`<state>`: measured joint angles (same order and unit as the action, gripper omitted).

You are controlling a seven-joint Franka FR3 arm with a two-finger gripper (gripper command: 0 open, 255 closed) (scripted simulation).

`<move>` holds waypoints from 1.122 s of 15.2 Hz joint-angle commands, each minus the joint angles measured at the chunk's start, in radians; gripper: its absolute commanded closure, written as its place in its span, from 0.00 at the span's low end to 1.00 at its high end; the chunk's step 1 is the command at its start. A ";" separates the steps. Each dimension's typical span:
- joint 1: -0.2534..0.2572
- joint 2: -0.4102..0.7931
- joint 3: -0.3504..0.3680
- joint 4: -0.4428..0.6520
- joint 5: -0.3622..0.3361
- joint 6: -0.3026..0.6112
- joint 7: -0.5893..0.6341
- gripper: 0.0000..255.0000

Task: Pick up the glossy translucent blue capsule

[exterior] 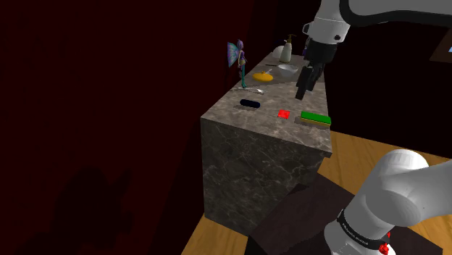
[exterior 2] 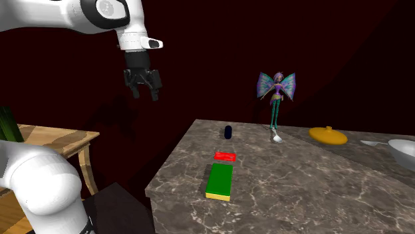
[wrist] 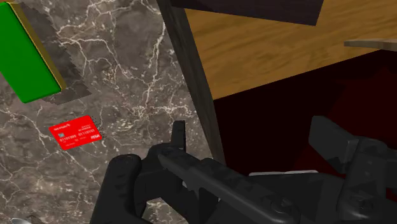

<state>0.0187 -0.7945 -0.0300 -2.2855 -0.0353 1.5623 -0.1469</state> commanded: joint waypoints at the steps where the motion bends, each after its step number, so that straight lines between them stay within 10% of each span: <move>1: 0.000 0.000 0.000 0.000 0.000 0.000 0.000 0.00; 17: 0.034 0.575 -0.258 0.267 0.058 0.244 -0.405 0.00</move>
<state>0.0501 -0.2589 -0.2764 -2.0444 0.0102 1.7995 -0.5253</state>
